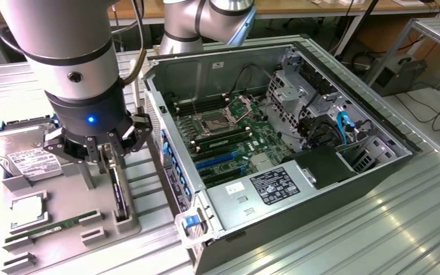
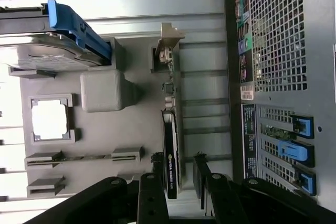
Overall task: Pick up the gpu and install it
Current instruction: 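Pick up the gpu and move the gpu toward the slot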
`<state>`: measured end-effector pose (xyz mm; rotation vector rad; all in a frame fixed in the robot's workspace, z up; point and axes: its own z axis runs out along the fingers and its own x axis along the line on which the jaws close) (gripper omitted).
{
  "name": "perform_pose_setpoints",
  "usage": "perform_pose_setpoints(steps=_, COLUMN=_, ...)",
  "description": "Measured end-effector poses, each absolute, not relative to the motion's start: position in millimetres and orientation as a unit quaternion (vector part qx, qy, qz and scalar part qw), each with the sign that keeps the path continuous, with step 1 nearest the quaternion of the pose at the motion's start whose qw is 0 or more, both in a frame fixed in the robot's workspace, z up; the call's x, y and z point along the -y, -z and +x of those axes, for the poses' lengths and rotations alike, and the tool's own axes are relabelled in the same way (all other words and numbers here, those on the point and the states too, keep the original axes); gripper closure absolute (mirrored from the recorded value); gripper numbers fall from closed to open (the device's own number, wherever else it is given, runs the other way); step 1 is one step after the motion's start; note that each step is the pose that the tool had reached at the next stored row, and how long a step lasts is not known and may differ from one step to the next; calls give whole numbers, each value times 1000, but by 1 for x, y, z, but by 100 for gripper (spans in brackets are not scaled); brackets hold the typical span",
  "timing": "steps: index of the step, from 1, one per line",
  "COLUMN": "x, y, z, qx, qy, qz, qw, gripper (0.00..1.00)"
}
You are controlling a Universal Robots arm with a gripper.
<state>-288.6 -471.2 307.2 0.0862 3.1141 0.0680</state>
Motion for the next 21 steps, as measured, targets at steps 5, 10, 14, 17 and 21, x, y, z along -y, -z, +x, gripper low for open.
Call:
perform_pose_setpoints(steps=5, x=471, y=-297, z=-289, qx=-999, qy=-22, qz=28, qw=13, gripper=64)
perform_pose_setpoints(steps=10, x=471, y=-285, z=-289, qx=-999, qy=-22, qz=28, qw=13, gripper=64)
perform_pose_setpoints(steps=14, x=469, y=-278, z=-289, qx=-999, qy=-22, qz=28, qw=13, gripper=64)
perform_pose_setpoints(steps=17, x=466, y=-272, z=-289, qx=-999, qy=-22, qz=28, qw=13, gripper=64)
perform_pose_setpoints(steps=21, x=461, y=-264, z=-292, qx=-999, qy=-22, qz=28, qw=13, gripper=64)
